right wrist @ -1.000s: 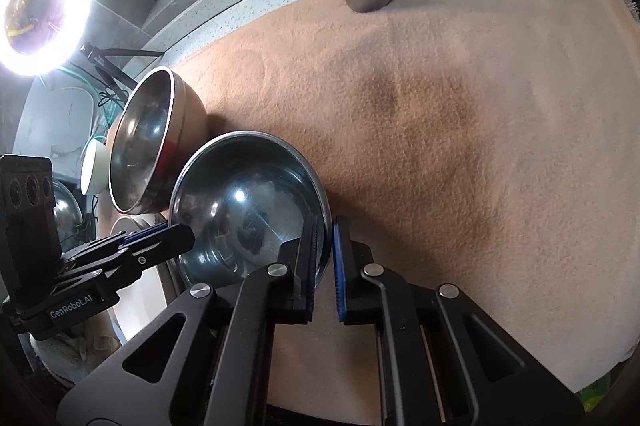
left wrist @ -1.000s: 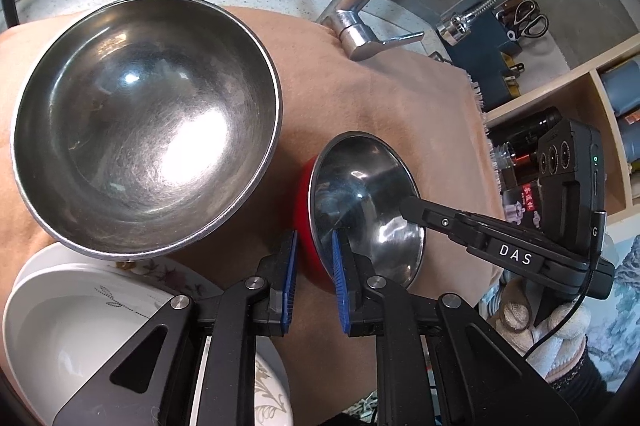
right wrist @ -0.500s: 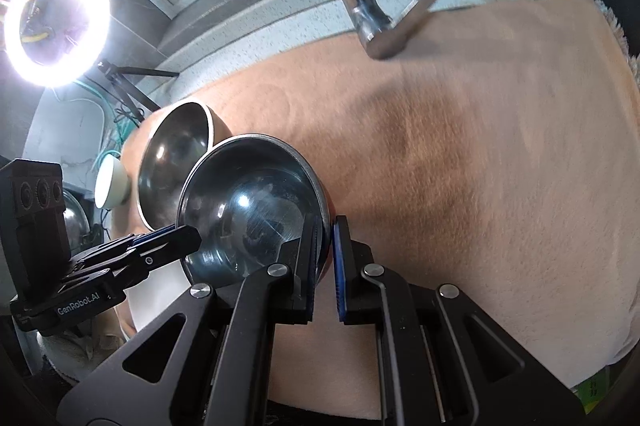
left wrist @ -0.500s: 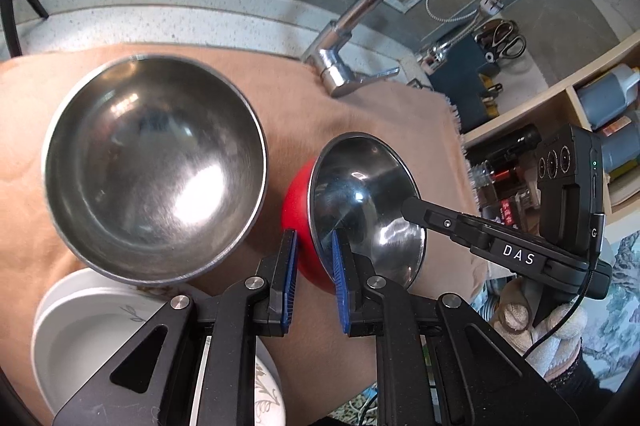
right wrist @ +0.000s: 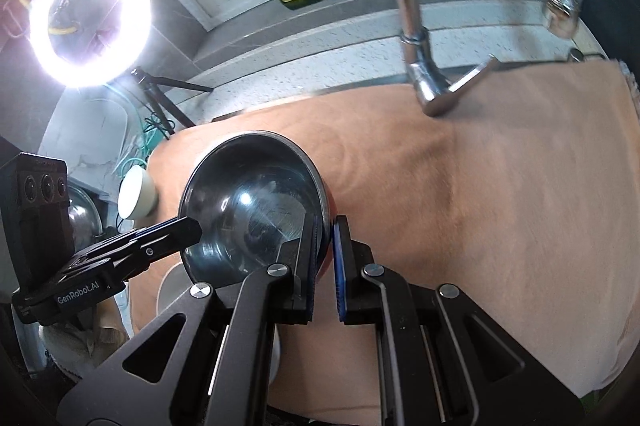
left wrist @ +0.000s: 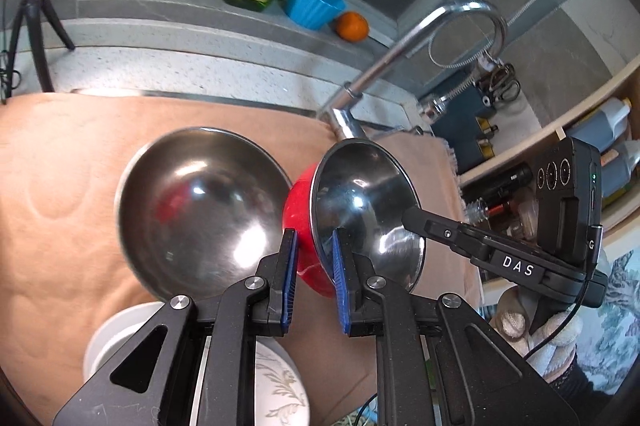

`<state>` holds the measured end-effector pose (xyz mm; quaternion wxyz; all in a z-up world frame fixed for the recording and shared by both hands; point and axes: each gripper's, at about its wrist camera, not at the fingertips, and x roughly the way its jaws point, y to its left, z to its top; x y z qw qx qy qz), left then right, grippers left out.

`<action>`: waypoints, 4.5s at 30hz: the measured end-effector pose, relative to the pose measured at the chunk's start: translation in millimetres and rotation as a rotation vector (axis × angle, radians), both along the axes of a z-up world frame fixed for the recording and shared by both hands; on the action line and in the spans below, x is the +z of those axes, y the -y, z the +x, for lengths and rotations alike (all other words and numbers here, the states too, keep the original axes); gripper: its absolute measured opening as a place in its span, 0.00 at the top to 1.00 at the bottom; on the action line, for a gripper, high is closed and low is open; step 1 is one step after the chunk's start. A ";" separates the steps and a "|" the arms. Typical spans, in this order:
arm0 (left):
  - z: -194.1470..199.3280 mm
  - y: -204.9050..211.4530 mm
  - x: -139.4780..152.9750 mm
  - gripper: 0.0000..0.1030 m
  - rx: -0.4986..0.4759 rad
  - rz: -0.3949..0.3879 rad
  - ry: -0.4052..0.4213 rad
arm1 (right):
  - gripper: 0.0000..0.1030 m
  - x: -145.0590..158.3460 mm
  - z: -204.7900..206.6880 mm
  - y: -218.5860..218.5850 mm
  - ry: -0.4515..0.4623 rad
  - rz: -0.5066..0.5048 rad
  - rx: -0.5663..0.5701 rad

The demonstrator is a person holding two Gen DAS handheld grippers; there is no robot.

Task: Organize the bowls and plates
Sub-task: 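Lift the red-bottomed small bowl with both grippers and lower it into the large steel bowl, then release the small bowl inside the large bowl and open both grippers, then move both grippers to the pale blue bowl and close them on its rim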

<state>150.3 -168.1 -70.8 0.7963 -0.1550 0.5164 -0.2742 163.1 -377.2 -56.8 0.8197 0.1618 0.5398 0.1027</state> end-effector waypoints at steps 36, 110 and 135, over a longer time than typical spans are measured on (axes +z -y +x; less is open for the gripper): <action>36.1 -52.2 -47.3 0.85 0.068 0.152 -0.118 | 0.92 -54.8 60.1 -90.2 -0.108 -0.101 0.146; 3.5 -165.1 -6.4 0.85 0.204 0.088 -0.013 | 0.66 12.0 32.7 -194.0 0.044 -0.031 0.261; -0.7 -328.6 -30.2 0.85 0.505 0.055 -0.060 | 0.63 -22.6 63.9 -323.9 -0.003 0.047 0.372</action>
